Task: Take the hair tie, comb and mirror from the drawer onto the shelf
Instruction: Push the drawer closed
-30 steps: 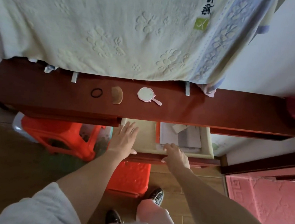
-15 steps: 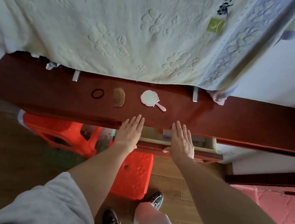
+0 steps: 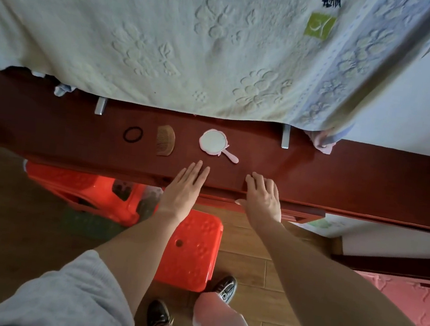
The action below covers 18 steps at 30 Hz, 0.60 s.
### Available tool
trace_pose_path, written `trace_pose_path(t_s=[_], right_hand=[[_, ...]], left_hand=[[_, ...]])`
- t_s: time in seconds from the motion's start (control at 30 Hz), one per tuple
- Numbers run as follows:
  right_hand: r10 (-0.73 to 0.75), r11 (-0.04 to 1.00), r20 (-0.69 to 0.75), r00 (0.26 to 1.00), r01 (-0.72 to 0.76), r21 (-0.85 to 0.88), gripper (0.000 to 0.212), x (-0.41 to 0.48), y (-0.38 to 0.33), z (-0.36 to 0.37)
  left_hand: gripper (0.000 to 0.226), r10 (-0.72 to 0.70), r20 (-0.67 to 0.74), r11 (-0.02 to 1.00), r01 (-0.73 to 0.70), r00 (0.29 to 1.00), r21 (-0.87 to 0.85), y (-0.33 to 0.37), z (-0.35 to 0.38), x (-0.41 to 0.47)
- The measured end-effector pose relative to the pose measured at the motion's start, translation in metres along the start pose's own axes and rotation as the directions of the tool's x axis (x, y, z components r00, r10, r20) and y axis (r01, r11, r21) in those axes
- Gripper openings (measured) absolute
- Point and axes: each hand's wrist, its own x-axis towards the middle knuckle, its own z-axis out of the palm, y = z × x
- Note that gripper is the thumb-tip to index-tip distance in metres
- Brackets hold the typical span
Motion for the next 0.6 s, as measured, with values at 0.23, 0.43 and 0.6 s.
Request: trace_pose_path(t_s=[0.23, 0.43, 0.6], right_hand=[[-0.076, 0.996, -0.082, 0.994, 0.072, -0.059, 0.067, 0.007, 0.009, 0.008], [-0.062, 0.997, -0.159, 0.985, 0.055, -0.049, 0.062, 0.009, 0.010, 0.012], [-0.021, 0.999, -0.185, 0.983, 0.026, 0.027, 0.055, 0.011, 0.008, 0.011]], left_hand=[[0.075, -0.009, -0.045, 0.999, 0.006, 0.999, -0.047, 0.001, -0.009, 0.018], [0.074, -0.022, -0.046, 0.999, 0.024, 0.999, 0.047, 0.005, -0.013, 0.026], [0.073, -0.077, -0.023, 0.997, 0.077, 0.997, 0.003, 0.012, -0.021, 0.028]])
